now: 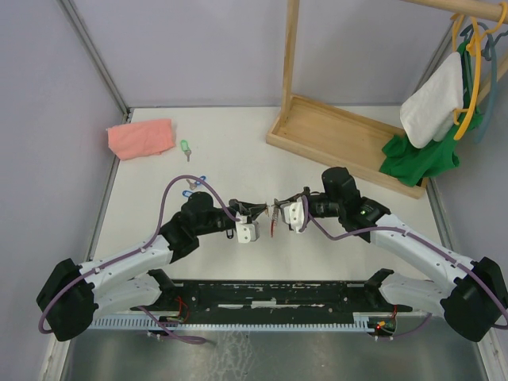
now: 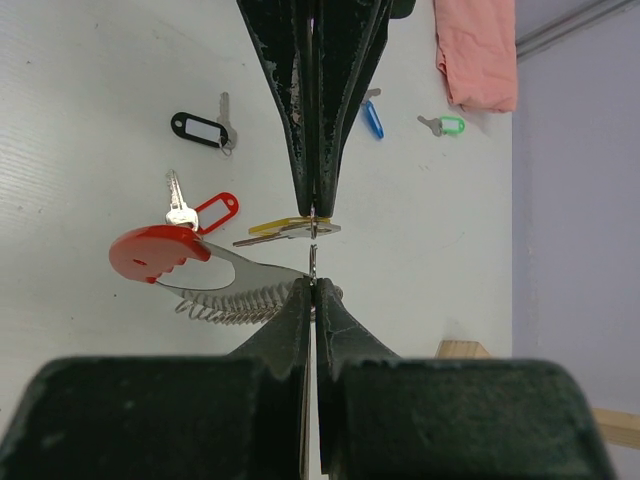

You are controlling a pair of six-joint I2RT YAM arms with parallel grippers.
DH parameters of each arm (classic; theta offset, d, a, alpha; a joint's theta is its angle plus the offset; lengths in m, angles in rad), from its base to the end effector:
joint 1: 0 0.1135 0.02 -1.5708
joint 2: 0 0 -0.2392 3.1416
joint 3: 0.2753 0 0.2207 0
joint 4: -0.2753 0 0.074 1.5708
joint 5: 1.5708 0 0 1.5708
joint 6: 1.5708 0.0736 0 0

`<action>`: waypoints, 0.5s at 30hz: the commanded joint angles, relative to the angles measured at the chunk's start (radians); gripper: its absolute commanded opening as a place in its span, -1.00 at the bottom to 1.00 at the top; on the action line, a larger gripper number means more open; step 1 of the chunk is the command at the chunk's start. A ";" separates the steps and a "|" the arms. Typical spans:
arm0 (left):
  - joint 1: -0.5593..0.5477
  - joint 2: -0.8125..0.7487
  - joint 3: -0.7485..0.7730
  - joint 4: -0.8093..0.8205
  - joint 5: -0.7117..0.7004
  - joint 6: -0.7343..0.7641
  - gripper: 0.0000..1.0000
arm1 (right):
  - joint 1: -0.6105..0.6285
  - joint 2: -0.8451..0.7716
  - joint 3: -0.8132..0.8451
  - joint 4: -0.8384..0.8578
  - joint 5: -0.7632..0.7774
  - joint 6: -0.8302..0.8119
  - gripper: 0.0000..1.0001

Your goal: Put the keys on the keyring

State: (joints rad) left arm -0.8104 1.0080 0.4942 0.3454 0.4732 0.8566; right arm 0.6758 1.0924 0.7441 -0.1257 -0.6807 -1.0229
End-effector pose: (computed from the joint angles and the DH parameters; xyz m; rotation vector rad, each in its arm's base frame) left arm 0.1441 -0.2002 0.2403 1.4914 0.8868 -0.3767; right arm 0.1635 0.1905 0.2499 -1.7139 0.9551 0.4666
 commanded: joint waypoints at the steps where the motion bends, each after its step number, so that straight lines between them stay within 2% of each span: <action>1: -0.007 -0.009 0.023 0.040 0.003 0.039 -0.95 | 0.007 -0.010 0.024 0.027 -0.017 -0.005 -0.99; 15: -0.011 -0.002 0.031 0.040 0.022 0.035 -0.95 | 0.011 -0.014 0.018 0.044 -0.011 0.001 -0.99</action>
State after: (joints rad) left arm -0.8158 1.0080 0.4942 0.3454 0.4747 0.8566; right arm 0.6807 1.0924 0.7441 -0.1299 -0.6807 -1.0229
